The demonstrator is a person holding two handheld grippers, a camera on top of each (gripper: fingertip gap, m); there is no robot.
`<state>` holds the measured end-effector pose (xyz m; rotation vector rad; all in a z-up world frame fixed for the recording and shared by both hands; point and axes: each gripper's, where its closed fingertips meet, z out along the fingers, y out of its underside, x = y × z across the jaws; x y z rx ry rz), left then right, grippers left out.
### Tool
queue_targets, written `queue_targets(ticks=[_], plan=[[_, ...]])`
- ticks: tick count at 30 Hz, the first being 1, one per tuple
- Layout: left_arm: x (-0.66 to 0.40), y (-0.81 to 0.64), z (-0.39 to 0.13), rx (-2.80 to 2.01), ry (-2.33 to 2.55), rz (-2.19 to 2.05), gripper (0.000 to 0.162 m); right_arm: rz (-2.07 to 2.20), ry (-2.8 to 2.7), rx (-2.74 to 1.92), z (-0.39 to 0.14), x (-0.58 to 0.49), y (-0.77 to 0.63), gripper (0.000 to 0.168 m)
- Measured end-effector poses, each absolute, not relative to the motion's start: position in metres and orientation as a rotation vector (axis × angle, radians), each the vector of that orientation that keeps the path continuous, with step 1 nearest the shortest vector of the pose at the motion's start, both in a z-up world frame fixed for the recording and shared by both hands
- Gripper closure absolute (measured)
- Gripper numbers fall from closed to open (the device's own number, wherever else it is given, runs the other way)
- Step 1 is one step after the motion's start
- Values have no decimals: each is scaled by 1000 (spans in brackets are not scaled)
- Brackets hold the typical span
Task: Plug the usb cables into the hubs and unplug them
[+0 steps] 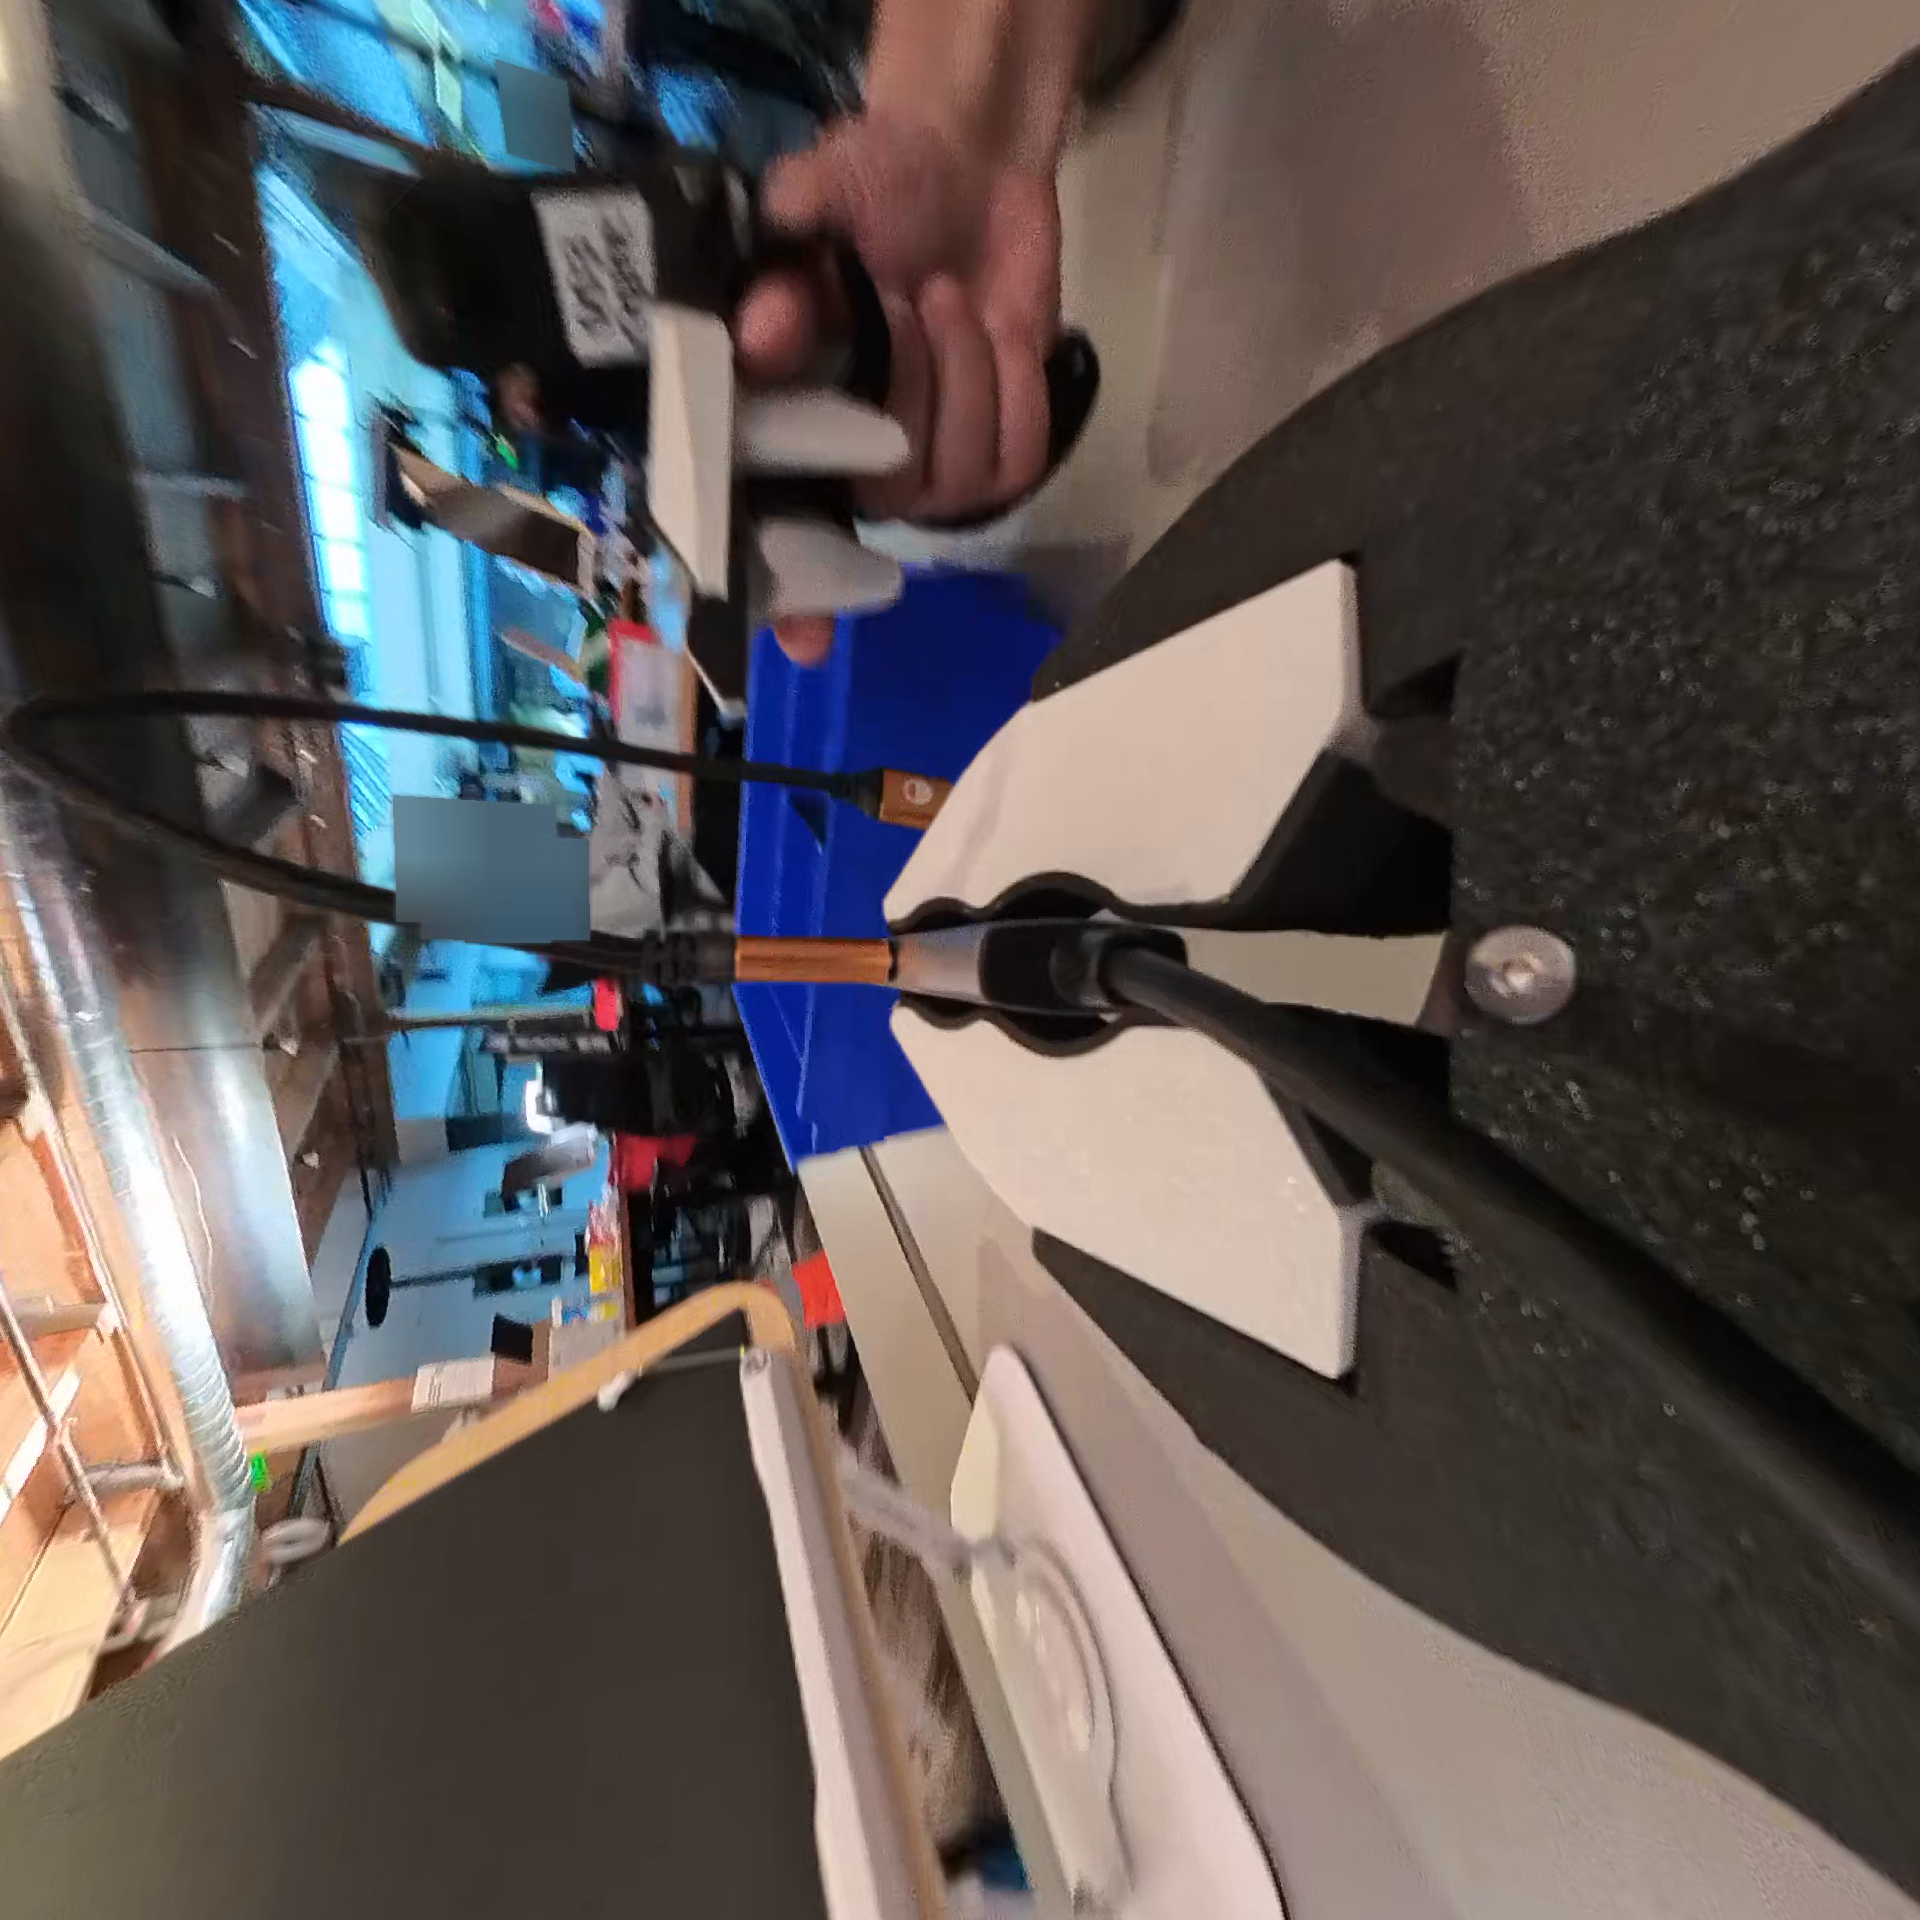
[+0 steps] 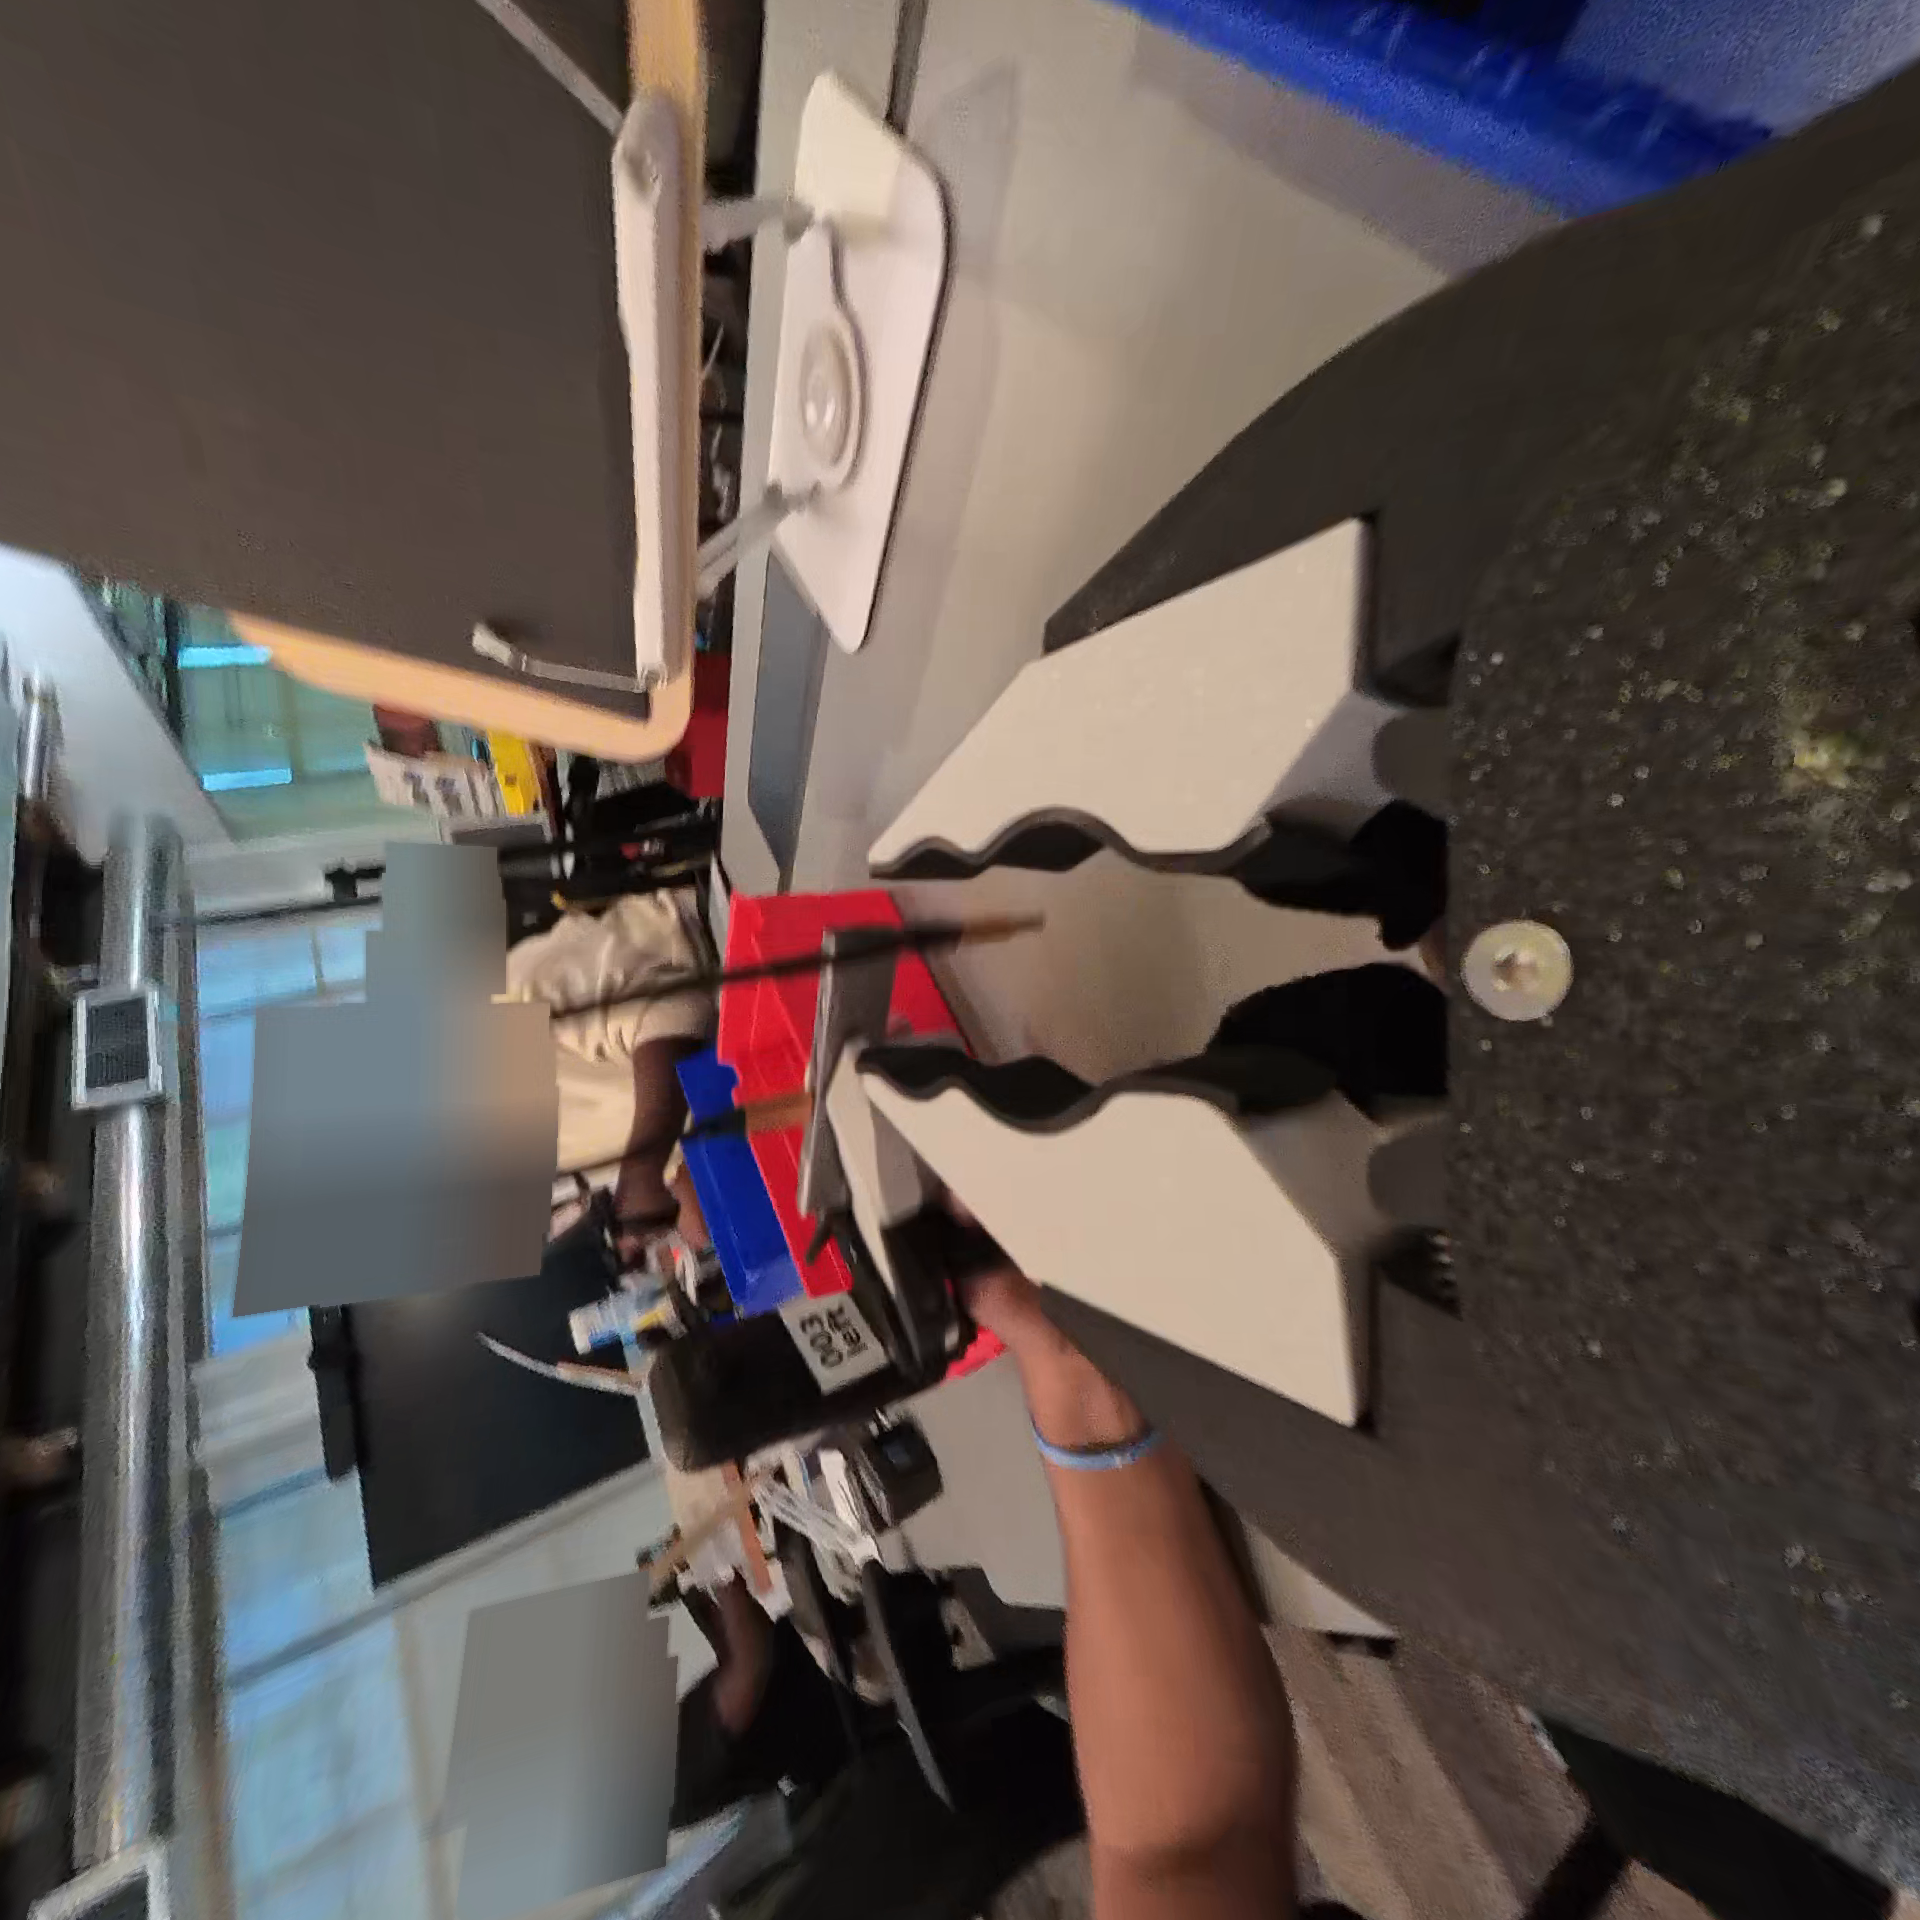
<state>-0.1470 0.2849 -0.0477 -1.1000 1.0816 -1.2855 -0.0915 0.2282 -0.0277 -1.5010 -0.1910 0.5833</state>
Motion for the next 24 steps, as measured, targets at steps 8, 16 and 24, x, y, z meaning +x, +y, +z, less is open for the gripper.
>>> queue_targets(ticks=[8,16,24], plan=[[-149,245,-43,-1090,1159,-1811,153,709,-449,-1662,-53,-142,244,128],[-148,229,-37,-1079,1149,-1951,134,788,-504,-1608,-43,-147,228,161],[-161,183,-46,-1232,1253,-1933,110,527,-508,-1627,43,-54,228,161]])
